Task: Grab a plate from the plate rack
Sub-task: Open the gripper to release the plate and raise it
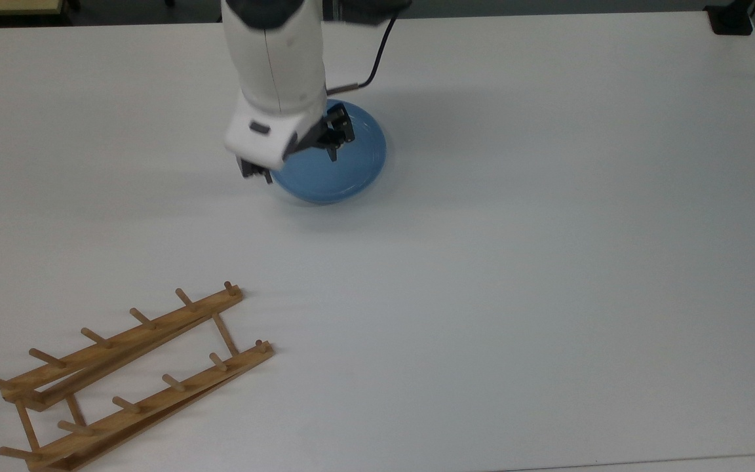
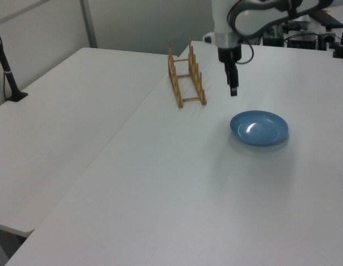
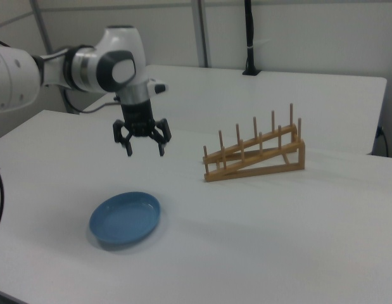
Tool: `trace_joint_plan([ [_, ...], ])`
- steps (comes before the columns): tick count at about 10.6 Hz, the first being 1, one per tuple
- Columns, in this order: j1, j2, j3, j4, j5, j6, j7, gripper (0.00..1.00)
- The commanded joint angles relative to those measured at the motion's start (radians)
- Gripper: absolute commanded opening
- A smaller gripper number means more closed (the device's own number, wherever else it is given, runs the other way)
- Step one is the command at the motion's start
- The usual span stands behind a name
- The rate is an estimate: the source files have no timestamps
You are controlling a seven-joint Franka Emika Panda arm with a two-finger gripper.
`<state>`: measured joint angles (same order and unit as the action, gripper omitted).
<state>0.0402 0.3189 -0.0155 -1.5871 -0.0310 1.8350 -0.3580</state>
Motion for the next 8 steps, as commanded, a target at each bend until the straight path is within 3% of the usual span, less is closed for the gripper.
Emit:
trace_joint_plan([
  [1,0.012,-0.159,-0.021,-0.033,-0.046,-0.052,0.265,1.00],
  [4,0.017,-0.285,-0.018,-0.047,-0.044,-0.138,0.454,1.00],
  [8,0.018,-0.333,-0.018,-0.063,-0.044,-0.192,0.462,1.00],
])
